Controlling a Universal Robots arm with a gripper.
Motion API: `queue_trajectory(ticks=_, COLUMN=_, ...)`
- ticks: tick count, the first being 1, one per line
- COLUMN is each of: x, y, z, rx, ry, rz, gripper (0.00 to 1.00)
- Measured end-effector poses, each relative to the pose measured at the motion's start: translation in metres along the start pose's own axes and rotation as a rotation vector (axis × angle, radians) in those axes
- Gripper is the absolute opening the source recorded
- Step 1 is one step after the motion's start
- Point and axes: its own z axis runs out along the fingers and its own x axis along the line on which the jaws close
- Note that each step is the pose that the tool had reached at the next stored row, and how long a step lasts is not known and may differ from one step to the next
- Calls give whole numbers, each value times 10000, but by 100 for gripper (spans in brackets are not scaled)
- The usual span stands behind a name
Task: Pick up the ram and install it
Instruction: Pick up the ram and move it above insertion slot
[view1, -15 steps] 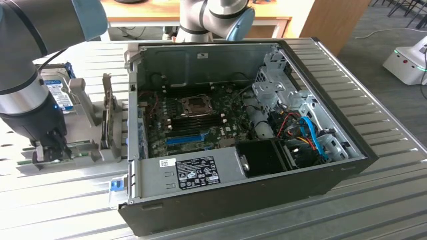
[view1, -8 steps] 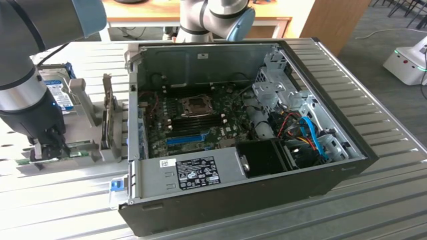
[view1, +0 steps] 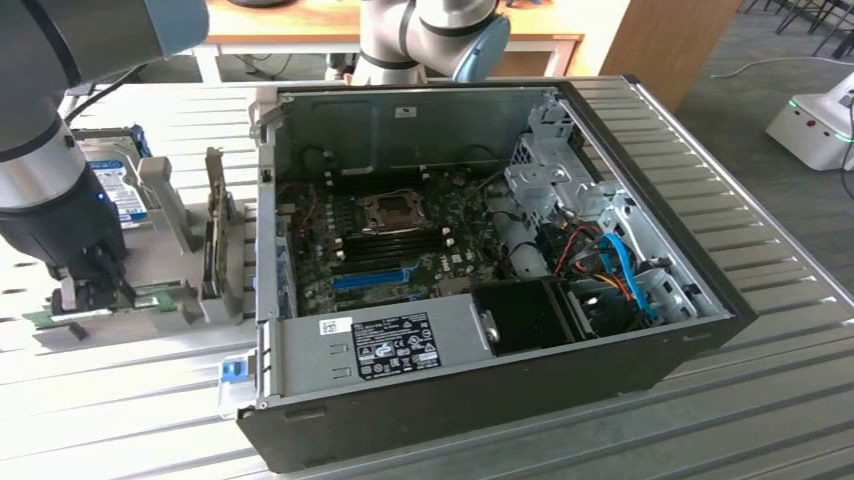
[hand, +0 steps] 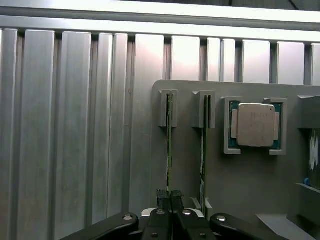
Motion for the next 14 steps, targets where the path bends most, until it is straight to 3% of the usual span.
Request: queue_trajectory(ticks=14, x=-7, y=3, z=-292, rx=0, ry=-1, rz=4, gripper=12)
